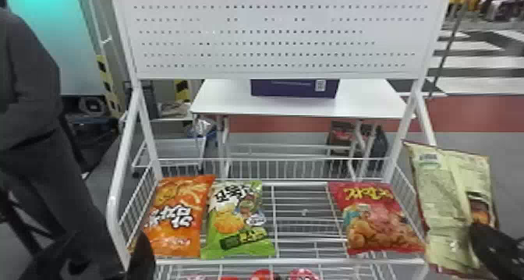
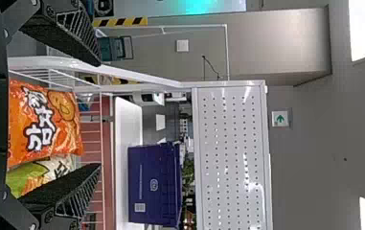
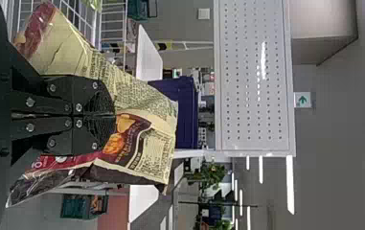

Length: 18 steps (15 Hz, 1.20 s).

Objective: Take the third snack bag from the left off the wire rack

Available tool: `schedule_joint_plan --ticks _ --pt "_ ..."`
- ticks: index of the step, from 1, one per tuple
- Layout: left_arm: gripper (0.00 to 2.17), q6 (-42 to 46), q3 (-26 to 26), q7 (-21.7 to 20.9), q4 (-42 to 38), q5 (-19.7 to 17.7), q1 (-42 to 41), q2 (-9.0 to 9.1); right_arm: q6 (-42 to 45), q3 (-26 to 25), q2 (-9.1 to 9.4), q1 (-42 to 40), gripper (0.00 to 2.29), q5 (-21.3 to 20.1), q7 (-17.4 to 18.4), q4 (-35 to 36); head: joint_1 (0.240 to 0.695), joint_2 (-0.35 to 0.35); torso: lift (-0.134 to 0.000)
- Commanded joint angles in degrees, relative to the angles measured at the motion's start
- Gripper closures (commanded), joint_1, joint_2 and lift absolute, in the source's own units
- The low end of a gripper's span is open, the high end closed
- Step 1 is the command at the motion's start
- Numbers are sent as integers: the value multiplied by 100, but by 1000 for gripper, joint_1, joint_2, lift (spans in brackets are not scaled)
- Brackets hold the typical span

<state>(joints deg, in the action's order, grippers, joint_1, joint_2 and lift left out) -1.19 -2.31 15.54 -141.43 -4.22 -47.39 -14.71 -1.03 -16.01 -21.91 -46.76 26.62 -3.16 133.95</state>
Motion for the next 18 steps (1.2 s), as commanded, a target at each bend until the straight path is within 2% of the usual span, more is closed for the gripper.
schedule_joint_plan --ticks 1,18 --pt "144 0 3 2 -8 0 2 -5 1 -165 -7 -79 2243 133 0 -62 499 0 0" --pt "144 0 20 2 -122 9 -103 3 159 -113 -24 -123 2243 54 -26 35 499 0 0"
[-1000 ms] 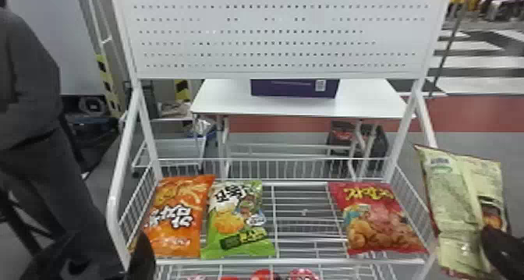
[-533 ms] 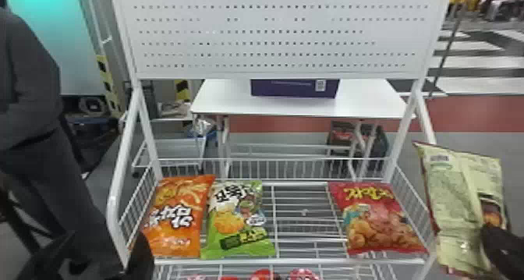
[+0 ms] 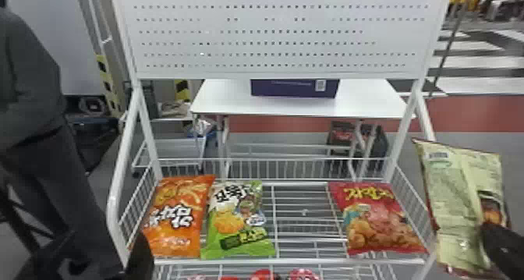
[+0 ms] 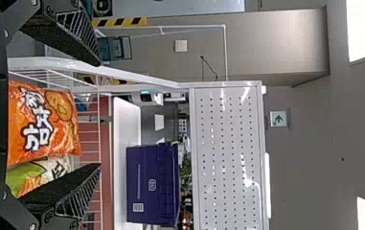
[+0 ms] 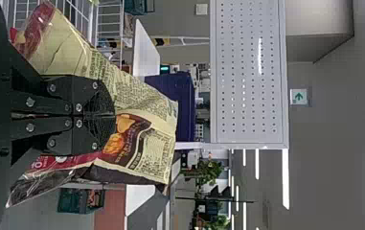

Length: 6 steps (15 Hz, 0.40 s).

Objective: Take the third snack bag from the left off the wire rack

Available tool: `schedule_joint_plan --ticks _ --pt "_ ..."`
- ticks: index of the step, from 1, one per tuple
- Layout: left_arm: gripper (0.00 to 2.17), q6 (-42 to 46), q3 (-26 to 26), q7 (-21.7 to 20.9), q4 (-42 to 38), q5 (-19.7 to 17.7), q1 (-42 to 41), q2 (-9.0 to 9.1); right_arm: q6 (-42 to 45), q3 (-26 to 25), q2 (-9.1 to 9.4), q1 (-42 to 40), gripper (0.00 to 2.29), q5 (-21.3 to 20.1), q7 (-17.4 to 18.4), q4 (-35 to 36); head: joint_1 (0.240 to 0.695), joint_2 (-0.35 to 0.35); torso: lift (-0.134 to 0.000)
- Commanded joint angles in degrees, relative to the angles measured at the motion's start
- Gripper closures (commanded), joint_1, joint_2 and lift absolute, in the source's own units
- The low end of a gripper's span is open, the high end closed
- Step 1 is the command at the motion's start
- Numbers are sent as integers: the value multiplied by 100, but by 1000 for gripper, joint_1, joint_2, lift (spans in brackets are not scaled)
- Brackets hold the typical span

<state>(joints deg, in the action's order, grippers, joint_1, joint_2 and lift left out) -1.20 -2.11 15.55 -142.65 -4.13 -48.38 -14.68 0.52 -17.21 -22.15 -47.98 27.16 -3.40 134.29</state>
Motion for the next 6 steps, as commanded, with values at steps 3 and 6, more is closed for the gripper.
schedule_joint_plan --ticks 3,6 --pt "144 0 -9 0 0 0 -5 9 5 7 0 0 2243 0 -3 0 499 0 0" --pt "144 0 -9 -9 9 0 -5 17 5 7 0 0 2243 0 -12 0 499 0 0"
